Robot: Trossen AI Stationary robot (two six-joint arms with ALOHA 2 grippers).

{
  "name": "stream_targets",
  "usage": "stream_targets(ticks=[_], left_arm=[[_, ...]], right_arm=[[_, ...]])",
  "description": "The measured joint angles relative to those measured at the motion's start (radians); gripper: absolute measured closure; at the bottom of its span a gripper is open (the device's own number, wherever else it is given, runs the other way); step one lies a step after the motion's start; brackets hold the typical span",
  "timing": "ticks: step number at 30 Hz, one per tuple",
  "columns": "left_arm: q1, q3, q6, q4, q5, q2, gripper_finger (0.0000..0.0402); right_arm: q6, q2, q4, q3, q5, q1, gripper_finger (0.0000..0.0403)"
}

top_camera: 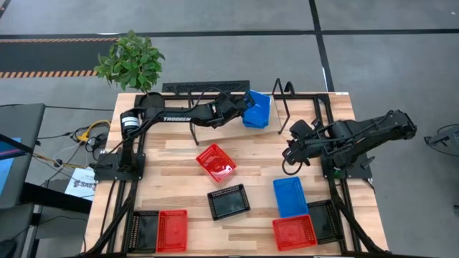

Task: Stack baskets on shelf by color
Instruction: Stack the top blue bin on top of the blue bin on the shelf

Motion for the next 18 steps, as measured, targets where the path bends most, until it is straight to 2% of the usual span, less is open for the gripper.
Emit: stream_targets(ticks=[11, 18], left_arm=[[0.0, 0.0, 0.0, -0.004, 0.009, 0.0, 0.0389], [0.002, 0.0, 0.016, 0.001, 0.033, -0.001, 0.0334]], right_arm=[[0.0, 0.0, 0.002, 0.0, 0.0, 0.0, 0.0242], [0.0, 0.0, 0.002, 0.0, 0.0, 0.0, 0.0242]])
